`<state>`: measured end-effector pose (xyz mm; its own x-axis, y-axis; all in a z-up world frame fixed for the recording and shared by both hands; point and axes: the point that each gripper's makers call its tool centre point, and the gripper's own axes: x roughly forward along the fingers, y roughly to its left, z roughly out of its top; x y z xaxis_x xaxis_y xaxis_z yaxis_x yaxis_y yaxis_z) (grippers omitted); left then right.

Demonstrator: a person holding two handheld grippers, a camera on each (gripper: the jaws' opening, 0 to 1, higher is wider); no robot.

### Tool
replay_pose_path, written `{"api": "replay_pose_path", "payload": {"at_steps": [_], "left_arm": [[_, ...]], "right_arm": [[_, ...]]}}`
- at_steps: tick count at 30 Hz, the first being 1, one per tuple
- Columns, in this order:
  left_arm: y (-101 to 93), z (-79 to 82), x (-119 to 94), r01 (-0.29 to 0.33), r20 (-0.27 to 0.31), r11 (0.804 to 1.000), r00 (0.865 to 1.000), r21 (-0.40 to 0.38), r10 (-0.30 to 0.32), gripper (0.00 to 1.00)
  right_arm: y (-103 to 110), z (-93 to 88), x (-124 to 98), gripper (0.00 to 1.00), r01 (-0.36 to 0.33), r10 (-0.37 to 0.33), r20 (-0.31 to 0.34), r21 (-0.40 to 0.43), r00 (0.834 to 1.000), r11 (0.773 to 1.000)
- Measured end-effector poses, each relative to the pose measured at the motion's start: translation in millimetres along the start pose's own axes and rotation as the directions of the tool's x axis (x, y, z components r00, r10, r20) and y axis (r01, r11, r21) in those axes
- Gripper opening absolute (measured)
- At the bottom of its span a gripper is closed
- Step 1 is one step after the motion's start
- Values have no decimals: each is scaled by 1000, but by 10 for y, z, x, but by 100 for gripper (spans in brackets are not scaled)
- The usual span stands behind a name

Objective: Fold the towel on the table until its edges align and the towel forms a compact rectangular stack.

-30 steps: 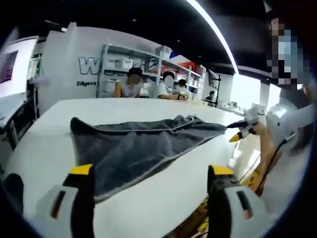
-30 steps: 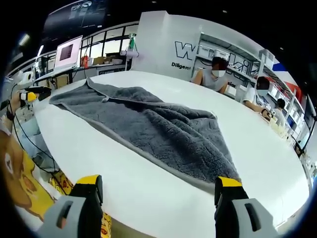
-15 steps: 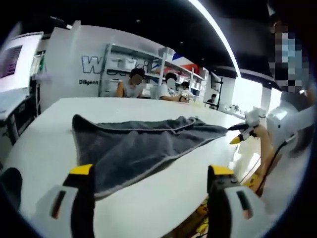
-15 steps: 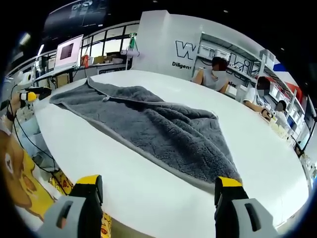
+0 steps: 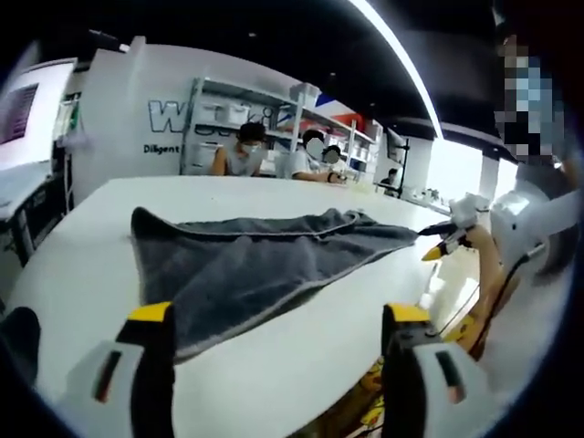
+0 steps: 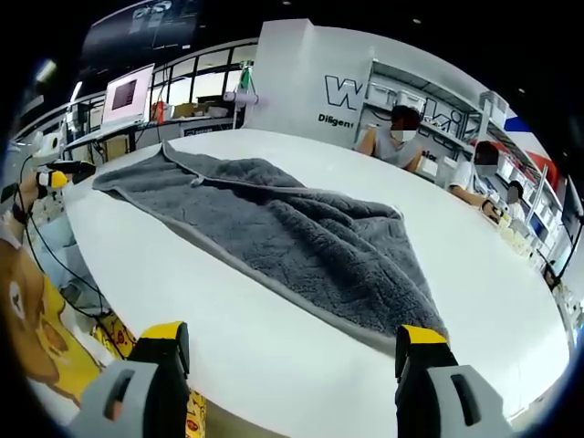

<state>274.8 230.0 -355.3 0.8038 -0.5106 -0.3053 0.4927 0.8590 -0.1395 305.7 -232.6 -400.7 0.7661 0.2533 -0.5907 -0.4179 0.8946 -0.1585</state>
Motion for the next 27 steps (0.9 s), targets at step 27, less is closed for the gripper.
{"api": "replay_pose_path", "payload": {"at_steps": [27], "left_arm": [[-29,-26,-36,14,-10,1000,1000,6,-14,98]], "right_arm": [[-245,645,-50,93,-17,26,143,-66,989,998]]}}
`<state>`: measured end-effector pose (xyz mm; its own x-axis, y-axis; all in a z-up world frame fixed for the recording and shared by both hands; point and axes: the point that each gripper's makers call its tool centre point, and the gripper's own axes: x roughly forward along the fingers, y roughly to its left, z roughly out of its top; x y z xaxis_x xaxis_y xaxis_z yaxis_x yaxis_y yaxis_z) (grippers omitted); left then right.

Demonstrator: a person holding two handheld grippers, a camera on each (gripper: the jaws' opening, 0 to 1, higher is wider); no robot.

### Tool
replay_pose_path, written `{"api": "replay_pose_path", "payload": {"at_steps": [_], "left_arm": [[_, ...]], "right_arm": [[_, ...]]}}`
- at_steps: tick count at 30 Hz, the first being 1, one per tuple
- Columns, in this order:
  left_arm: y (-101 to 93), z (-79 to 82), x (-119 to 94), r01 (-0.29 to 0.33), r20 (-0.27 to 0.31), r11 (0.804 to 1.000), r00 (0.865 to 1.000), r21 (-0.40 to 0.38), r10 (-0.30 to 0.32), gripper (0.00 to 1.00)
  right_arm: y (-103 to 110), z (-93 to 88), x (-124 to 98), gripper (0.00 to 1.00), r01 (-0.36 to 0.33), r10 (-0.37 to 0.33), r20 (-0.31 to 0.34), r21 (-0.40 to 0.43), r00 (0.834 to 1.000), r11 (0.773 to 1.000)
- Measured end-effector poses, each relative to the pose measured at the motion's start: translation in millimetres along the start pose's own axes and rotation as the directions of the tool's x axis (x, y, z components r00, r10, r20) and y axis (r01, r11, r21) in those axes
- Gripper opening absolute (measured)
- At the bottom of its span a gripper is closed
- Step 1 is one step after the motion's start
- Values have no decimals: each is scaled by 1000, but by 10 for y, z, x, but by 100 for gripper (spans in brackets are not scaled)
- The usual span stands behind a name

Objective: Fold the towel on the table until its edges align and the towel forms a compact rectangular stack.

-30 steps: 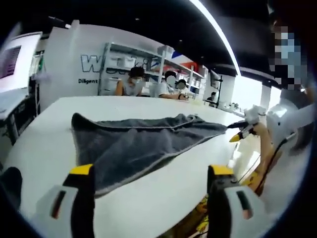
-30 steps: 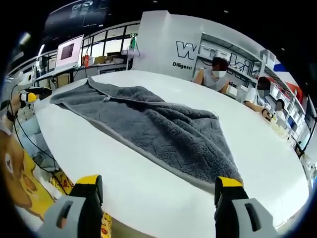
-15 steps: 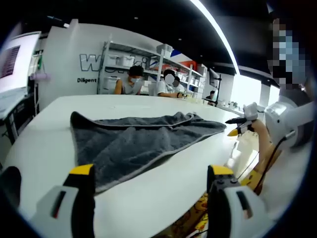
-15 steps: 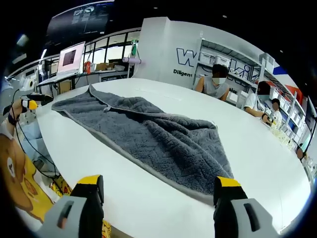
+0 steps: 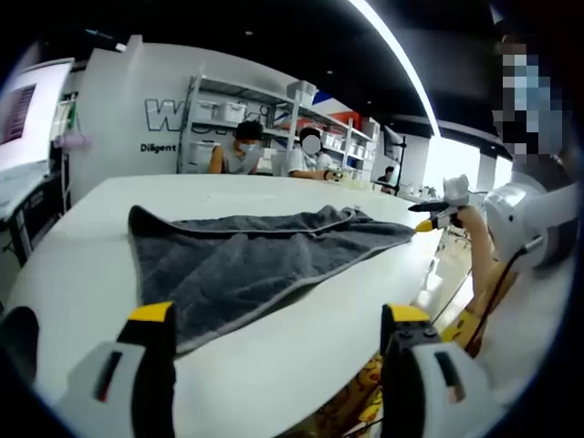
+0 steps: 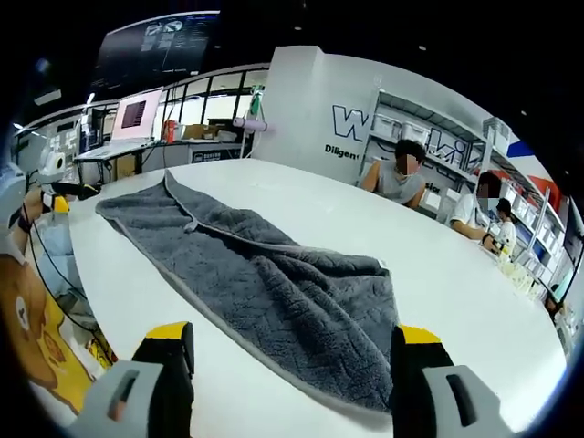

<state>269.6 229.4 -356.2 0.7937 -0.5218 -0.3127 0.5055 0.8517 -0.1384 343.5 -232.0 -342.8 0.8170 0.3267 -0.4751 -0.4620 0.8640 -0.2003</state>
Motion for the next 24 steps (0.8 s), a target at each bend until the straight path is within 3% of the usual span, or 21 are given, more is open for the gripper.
{"api": "replay_pose_path", "payload": {"at_steps": [17,24], "left_arm": [[-34,-25,5,3,-9,1000,1000,6,-3,97],[-40,-32,5,-6,-11,1000,1000,9,6,97]], "right_arm": [[-408,483,112,90,-25,24,-5,-106,1000,994],[-592,596,238,88,-33,27,-50,-138,998,990]]}}
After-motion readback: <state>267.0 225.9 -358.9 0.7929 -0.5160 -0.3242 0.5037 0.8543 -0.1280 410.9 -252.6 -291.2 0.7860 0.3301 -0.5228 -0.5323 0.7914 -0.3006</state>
